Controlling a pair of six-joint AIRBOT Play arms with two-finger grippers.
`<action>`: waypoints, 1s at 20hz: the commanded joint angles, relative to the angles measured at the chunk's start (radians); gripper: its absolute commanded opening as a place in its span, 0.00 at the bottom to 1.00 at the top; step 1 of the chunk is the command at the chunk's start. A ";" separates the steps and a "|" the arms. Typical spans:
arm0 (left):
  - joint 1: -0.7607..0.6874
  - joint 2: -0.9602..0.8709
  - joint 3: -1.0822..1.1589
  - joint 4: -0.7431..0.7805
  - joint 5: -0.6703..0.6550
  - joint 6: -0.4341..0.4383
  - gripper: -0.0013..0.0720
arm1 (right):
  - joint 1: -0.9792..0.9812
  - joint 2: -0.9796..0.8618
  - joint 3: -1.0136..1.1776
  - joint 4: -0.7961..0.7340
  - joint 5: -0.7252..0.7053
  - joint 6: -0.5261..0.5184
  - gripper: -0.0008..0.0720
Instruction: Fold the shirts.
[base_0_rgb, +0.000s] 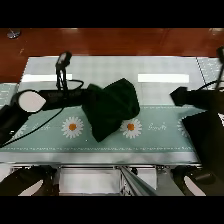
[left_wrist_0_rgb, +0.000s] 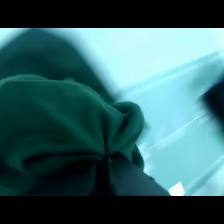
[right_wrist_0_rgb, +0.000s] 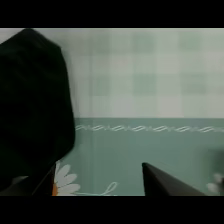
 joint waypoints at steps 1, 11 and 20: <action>0.093 -0.040 -0.119 0.020 -0.082 -0.026 0.98 | 0.000 -0.104 -0.150 0.247 -0.198 -0.029 0.87; 0.639 -0.013 -0.323 -0.328 -0.479 0.263 0.97 | -0.324 -0.304 -0.140 0.294 -0.071 -0.155 0.87; 0.397 -0.150 -0.362 -0.774 -0.303 0.657 0.97 | -0.143 -0.495 -0.256 0.533 -0.253 -0.220 0.87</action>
